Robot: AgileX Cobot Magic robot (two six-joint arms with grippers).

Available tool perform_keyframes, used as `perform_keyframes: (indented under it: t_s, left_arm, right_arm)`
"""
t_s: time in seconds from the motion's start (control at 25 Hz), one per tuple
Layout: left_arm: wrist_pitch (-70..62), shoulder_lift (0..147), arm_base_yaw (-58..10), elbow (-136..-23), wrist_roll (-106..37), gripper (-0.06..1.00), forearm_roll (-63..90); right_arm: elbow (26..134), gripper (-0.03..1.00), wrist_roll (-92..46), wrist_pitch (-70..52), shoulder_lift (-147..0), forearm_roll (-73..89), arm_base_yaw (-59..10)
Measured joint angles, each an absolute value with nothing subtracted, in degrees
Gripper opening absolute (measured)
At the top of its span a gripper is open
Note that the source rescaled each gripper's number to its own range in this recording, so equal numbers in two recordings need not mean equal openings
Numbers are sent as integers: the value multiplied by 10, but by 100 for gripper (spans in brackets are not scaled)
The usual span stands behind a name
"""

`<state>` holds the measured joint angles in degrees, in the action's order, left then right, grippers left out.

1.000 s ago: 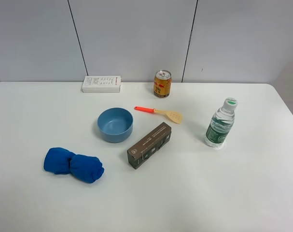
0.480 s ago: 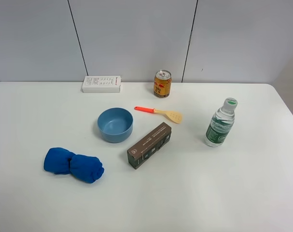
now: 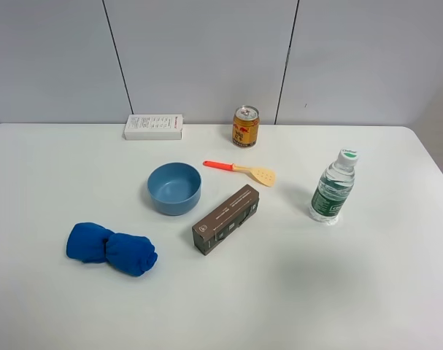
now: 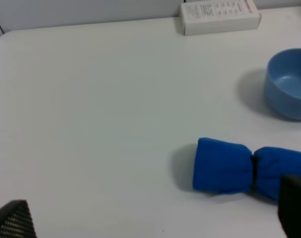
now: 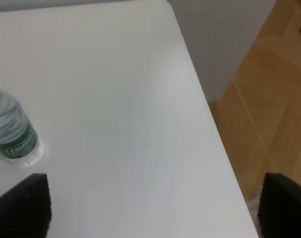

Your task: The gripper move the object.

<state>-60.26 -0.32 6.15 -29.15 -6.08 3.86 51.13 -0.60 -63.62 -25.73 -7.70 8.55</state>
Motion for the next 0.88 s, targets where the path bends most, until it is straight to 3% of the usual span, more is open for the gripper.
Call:
perform_keyframes:
  t_s: [0.4, 0.88]
  left_arm:
    - [-603, -3, 61, -291, -61, 100, 39]
    - [-603, -3, 61, -291, -61, 100, 39]
  right_arm:
    - [332, 74, -19, -596, -4, -17, 68]
    - [287, 74, -21, -613, 1, 53, 68]
